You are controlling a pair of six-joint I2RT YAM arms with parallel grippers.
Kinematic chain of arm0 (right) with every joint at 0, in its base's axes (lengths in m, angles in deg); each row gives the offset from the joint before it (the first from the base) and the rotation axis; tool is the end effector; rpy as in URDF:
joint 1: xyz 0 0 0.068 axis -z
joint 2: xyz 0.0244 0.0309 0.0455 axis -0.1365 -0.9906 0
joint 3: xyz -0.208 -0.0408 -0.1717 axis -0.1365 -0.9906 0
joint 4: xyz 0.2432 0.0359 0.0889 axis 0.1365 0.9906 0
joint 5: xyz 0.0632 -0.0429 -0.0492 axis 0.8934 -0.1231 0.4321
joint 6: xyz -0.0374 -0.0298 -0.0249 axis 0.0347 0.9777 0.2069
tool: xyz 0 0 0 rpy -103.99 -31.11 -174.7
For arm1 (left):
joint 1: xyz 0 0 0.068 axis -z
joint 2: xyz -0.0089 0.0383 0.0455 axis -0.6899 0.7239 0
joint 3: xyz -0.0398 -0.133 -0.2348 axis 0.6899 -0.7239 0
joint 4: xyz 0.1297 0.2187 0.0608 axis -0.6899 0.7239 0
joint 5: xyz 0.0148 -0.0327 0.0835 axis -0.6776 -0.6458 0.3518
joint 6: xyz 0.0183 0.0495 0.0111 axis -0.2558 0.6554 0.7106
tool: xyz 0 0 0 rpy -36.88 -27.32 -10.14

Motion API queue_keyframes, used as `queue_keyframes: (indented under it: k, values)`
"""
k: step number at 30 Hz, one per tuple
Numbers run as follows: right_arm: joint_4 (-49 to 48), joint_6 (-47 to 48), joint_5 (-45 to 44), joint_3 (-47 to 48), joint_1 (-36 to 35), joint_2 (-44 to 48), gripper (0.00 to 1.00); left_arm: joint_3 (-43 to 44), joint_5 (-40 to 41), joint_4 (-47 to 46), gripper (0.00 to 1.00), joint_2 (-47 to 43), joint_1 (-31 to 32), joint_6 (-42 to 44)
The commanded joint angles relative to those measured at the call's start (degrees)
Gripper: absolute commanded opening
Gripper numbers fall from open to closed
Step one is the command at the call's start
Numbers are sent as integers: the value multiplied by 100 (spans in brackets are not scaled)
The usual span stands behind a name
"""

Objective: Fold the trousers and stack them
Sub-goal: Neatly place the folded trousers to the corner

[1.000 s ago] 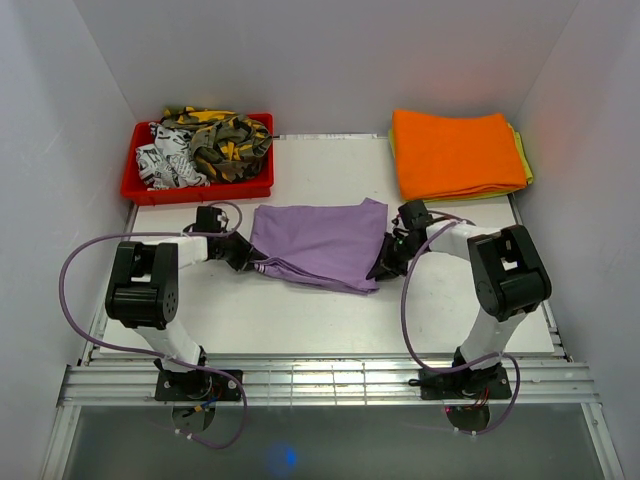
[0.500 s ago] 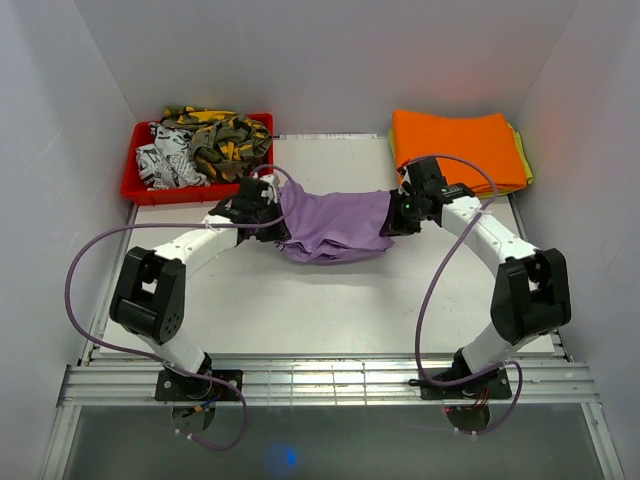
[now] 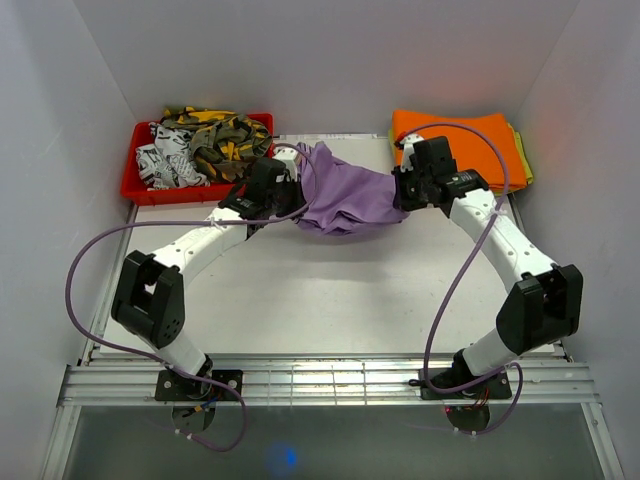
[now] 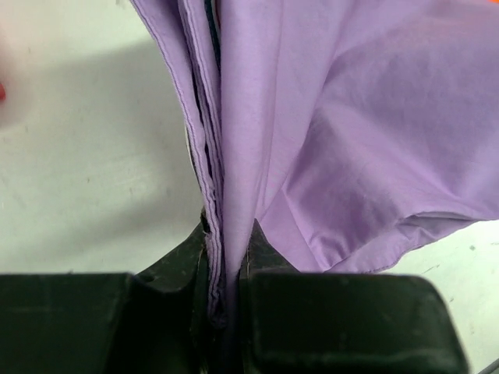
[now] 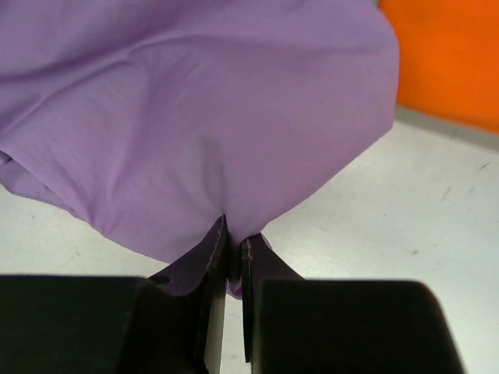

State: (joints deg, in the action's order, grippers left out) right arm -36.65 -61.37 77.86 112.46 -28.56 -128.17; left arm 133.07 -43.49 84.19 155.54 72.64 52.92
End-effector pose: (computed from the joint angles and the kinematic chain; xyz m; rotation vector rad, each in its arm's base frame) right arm 0.3174 0.1208 0.3235 -0.3645 2.3122 0.2318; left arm 0.3220 -0.1806 0.2734 0.2497 2.2537 -0.4989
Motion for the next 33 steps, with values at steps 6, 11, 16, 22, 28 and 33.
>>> queue_keyframes:
  k: [6, 11, 16, 22, 28, 33]
  values:
    - [-519, 1216, -358, 1571, 435, -109, 8, 1189, -380, -1145, 0, -11, -1, -224]
    - [-817, 1611, -376, 2362, 1199, -538, 8, 2189, -477, -1663, 0, 763, -1, -206]
    - [-1282, 2068, -324, 2943, 1894, -978, 8, 3201, -741, -2333, 0, 1808, 95, -452]
    - [-2099, 2692, -280, 3215, 2720, -1488, 8, 4923, -654, -2789, 0, 3540, 446, -1295]
    - [-3047, 3141, -305, 2629, 3293, -1867, 8, 5759, -109, -3940, 0, 4937, 947, -1366]
    - [-4084, 3457, -736, 2039, 3354, -1963, 8, 6375, 164, -5020, 0, 5940, 1141, -1120]
